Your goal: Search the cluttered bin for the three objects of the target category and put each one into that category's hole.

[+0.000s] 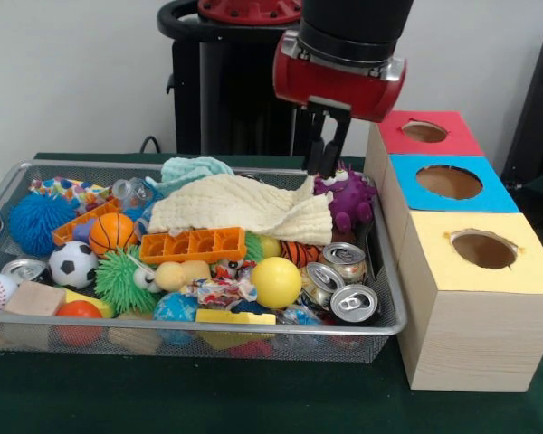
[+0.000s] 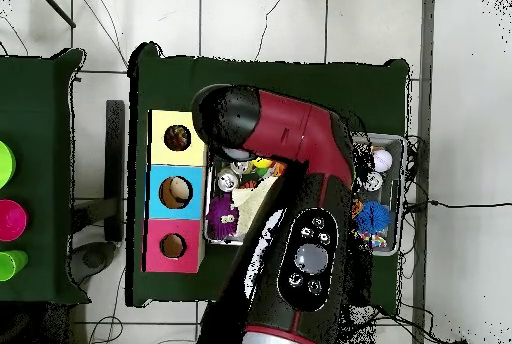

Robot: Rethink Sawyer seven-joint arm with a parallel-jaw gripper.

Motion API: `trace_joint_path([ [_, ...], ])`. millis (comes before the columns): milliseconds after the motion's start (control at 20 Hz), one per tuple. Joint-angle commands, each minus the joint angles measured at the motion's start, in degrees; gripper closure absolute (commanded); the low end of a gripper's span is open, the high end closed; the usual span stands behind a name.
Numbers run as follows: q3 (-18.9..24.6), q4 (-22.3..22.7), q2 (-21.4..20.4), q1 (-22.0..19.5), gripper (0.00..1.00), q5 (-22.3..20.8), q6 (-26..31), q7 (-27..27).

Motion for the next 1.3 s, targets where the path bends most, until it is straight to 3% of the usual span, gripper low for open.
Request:
trace_joint_path([
  [50, 8.09, 5.09, 1.48, -1.76, 1.0, -3.74, -5.69, -1.46],
  [250, 9.32, 5.91, 1.19, -2.68, 1.0, -4.61, -7.41, -2.03],
  [300, 9.96, 5.9, 1.21, -3.18, 0.0, -5.21, -7.37, -1.68],
  [650, 10.59, 6.6, 1.53, -4.58, 0.0, -6.64, -9.2, -1.56],
  [1300, 10.92, 10.2, 4.57, -6.08, 0.0, -7.18, -16.95, 4.27],
])
